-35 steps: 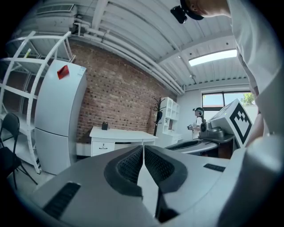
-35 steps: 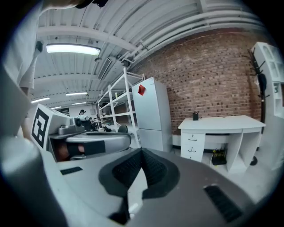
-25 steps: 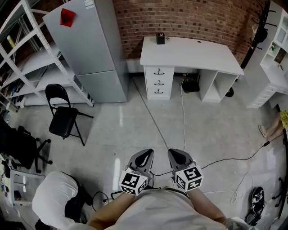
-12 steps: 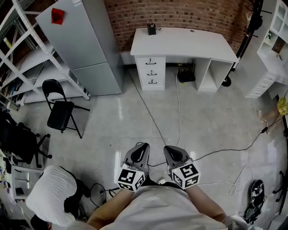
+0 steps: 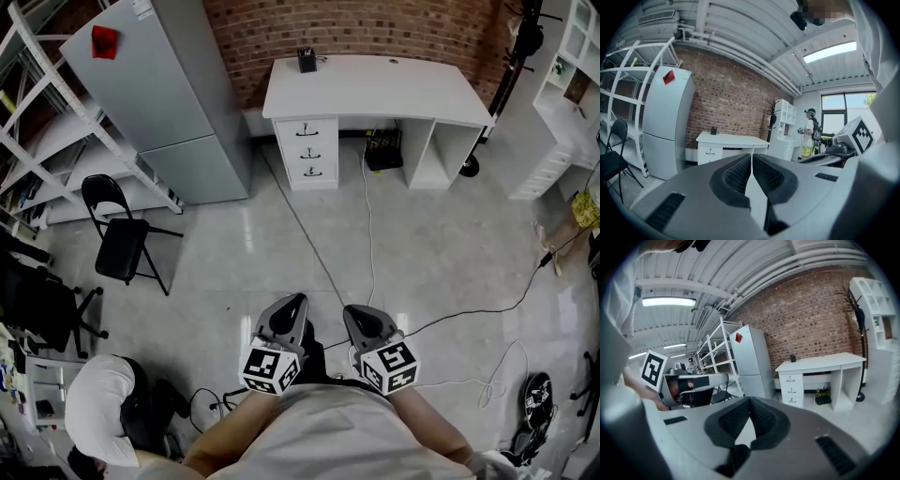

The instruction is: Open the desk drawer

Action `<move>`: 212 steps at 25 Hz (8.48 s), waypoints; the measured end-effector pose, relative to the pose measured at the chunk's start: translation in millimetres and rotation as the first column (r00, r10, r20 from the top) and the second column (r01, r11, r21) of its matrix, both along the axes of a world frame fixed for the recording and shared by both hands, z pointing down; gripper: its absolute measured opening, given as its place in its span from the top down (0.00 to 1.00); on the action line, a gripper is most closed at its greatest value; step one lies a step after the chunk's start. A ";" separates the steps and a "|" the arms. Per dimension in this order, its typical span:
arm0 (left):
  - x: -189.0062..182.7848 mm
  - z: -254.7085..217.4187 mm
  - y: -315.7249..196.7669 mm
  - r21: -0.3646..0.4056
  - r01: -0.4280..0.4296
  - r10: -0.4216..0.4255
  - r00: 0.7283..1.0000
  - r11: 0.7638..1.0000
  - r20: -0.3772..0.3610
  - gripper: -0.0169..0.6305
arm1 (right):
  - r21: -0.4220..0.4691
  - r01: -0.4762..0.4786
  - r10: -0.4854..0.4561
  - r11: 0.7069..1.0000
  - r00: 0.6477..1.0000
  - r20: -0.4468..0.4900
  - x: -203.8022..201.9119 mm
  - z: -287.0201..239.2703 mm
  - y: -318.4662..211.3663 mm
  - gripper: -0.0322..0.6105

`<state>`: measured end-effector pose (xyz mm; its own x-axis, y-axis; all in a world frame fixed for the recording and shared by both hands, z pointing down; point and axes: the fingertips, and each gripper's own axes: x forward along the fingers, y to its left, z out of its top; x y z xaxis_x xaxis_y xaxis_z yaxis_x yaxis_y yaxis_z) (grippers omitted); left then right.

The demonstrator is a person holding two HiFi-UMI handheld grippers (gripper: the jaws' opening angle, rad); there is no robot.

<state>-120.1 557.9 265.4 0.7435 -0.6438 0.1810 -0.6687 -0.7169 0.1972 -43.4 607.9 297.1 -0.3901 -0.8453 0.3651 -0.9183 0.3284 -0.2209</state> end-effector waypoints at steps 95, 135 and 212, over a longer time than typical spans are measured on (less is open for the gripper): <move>147.5 117.3 -716.1 -0.191 0.072 -0.067 0.997 0.979 0.031 0.95 | -0.256 0.250 -0.326 0.934 0.889 -0.321 143.1 172.2 -726.1 0.92; 138.1 437.5 -722.6 -0.268 0.151 -0.138 0.988 0.952 0.070 0.95 | -0.341 0.315 -0.464 0.886 0.565 -0.683 165.1 556.5 -830.8 0.71; 112.1 483.0 -701.1 -0.390 0.263 -0.265 0.963 0.883 0.049 0.95 | -0.444 0.389 -0.552 0.807 0.235 -0.800 153.1 629.7 -831.7 0.92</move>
<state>-8.0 -143.2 748.4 0.5579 -0.6949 0.4536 -0.8203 -0.3791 0.4282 109.7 -223.8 926.9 -0.0950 -0.5426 0.8346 -0.2848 0.8182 0.4995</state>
